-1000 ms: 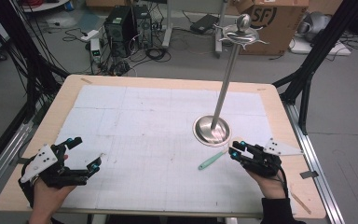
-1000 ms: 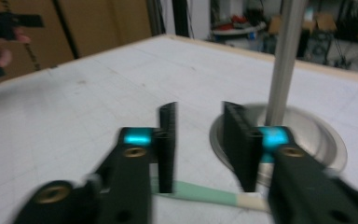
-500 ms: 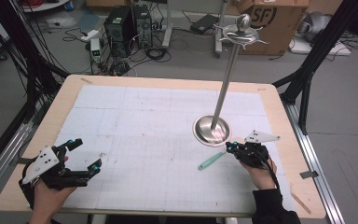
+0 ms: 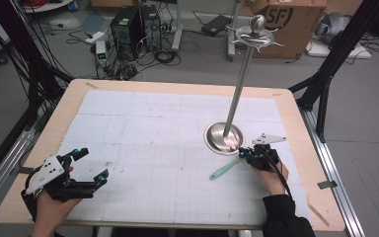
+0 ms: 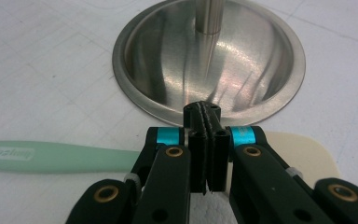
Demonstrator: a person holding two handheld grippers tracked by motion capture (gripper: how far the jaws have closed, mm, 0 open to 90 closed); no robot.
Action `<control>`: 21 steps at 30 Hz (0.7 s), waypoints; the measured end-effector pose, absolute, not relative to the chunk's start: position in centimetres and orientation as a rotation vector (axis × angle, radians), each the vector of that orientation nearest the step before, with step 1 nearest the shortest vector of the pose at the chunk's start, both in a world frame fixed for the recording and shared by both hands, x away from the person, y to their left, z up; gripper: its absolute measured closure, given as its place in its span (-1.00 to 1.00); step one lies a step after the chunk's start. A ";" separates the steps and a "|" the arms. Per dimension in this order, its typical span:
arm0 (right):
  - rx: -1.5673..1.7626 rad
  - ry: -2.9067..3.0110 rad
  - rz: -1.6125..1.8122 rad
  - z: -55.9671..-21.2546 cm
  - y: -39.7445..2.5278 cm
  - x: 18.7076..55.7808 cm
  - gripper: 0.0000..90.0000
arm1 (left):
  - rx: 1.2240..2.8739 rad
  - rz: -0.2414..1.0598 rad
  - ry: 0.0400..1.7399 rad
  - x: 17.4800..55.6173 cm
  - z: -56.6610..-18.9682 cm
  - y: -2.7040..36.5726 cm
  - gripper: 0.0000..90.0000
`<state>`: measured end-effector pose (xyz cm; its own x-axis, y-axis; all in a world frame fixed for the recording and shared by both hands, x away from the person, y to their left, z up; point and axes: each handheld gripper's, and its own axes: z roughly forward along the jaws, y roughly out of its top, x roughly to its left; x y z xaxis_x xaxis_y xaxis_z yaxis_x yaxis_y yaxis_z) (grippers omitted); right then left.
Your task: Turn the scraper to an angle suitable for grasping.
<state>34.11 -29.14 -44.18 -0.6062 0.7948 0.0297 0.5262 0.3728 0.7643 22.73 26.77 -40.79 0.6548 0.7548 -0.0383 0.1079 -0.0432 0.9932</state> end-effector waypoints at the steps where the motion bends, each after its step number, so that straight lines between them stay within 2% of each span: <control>1: 1.149 2.299 1.075 -44.3 -29.1 34.2 0.99 | 1.550 0.609 0.740 22.7 -40.8 26.8 -0.96; 13: 1.140 2.315 1.031 -44.7 -28.9 34.5 0.99 | 1.557 0.619 0.755 22.5 -40.9 27.0 -0.96; 21: 1.170 2.350 0.981 -44.3 -29.1 32.3 0.99 | 1.570 0.612 0.756 22.7 -41.1 26.8 -0.96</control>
<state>32.28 -29.11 -44.26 -0.6045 0.7966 0.0053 0.5639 0.4232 0.7091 22.70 26.75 -41.05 0.6468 0.7619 -0.0356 0.1239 -0.0590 0.9905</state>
